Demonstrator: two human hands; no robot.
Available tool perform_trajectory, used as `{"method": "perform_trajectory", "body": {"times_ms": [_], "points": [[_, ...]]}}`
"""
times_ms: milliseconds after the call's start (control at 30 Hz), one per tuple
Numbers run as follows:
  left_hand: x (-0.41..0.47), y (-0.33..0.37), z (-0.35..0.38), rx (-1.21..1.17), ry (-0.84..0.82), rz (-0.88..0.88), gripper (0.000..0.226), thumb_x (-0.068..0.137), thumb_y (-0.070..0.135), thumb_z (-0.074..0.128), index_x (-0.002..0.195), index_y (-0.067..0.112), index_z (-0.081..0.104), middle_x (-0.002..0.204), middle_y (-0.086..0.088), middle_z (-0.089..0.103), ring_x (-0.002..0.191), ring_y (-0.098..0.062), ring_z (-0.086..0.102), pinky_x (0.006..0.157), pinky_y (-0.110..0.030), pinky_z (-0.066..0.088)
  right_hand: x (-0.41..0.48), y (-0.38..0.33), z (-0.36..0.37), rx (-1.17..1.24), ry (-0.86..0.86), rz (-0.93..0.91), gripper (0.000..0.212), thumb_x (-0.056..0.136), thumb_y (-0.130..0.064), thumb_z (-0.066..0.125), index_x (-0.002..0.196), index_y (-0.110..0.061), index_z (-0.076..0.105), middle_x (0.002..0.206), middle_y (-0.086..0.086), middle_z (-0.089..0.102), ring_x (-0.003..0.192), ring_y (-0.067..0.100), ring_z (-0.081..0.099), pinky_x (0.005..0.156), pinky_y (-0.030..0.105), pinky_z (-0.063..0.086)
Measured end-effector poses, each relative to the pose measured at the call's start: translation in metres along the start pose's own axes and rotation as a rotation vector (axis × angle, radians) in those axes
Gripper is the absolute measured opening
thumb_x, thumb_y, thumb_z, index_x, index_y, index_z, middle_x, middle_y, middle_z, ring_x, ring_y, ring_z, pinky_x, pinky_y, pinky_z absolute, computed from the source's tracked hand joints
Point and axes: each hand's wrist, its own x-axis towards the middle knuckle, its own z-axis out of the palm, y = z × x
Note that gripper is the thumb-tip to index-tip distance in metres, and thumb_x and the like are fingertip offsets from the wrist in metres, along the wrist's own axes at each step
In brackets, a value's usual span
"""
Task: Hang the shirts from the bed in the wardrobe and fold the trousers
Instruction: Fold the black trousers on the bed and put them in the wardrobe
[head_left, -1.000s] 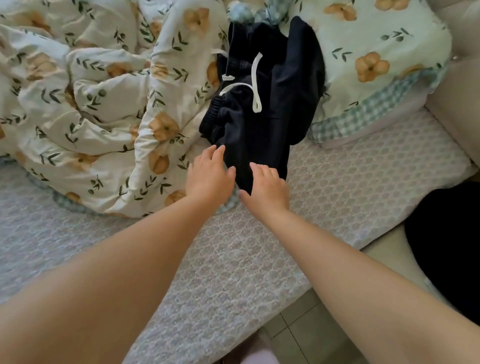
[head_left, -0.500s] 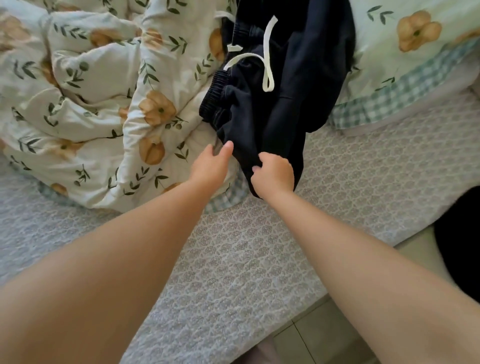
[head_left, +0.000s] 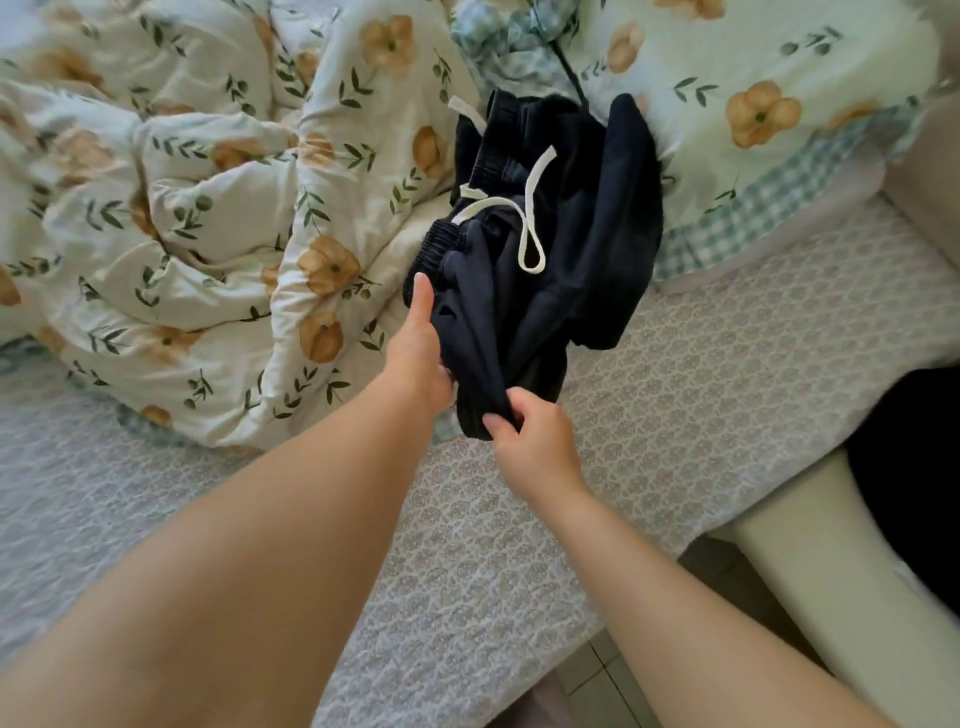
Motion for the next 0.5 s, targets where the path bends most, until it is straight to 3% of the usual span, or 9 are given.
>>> {"method": "perform_trajectory", "body": {"times_ms": [100,167,233,300,400,500], "points": [[-0.016,0.009,0.000,-0.004,0.008,-0.022,0.081,0.072,0.071,0.060,0.127,0.011,0.055,0.122,-0.011,0.064,0.108,-0.030,0.062,0.098,-0.047,0.047,-0.016,-0.003,-0.009,-0.016,-0.040,-0.014,0.029,0.089,-0.012,0.057,0.062,-0.020,0.047,0.057,-0.009,0.046,0.051,0.004,0.040,0.045,0.010,0.033],[-0.028,0.015,0.001,0.067,0.029,-0.005,0.073,0.073,0.066,0.064,0.121,0.011,0.059,0.115,-0.009,0.067,0.101,-0.027,0.065,0.085,-0.041,0.054,-0.025,-0.004,-0.015,-0.032,-0.092,0.019,0.021,0.090,-0.014,0.056,0.069,-0.017,0.052,0.067,-0.004,0.051,0.057,0.006,0.043,0.047,0.010,0.033],[-0.041,0.020,0.004,0.182,0.046,0.027,0.054,0.080,0.049,0.069,0.117,0.011,0.061,0.108,-0.007,0.069,0.091,-0.022,0.067,0.067,-0.032,0.054,-0.035,-0.004,-0.019,-0.028,-0.136,0.060,0.014,0.091,-0.017,0.056,0.078,-0.018,0.057,0.082,0.000,0.051,0.068,0.009,0.045,0.056,0.011,0.033],[-0.055,0.026,0.008,0.308,0.079,0.048,0.039,0.085,0.029,0.069,0.117,0.009,0.061,0.103,-0.008,0.069,0.083,-0.020,0.066,0.060,-0.030,0.053,-0.048,-0.008,-0.021,-0.036,-0.150,0.078,0.011,0.092,-0.018,0.056,0.095,-0.011,0.065,0.093,0.004,0.058,0.084,0.016,0.053,0.069,0.020,0.043],[-0.073,0.031,0.013,0.474,0.095,0.112,0.042,0.084,0.020,0.070,0.122,0.007,0.058,0.107,-0.011,0.067,0.092,-0.026,0.065,0.080,-0.038,0.055,-0.067,-0.020,-0.023,-0.038,-0.160,0.063,0.016,0.091,-0.017,0.057,0.102,-0.008,0.065,0.098,0.004,0.064,0.094,0.019,0.059,0.083,0.029,0.050],[-0.100,0.034,0.023,0.565,0.010,0.145,0.047,0.081,0.029,0.074,0.122,0.010,0.060,0.111,-0.010,0.067,0.100,-0.027,0.064,0.092,-0.041,0.051,-0.077,-0.036,-0.029,-0.104,-0.137,-0.008,0.015,0.090,-0.014,0.057,0.099,-0.005,0.064,0.096,0.004,0.064,0.093,0.021,0.059,0.086,0.034,0.050]]}}
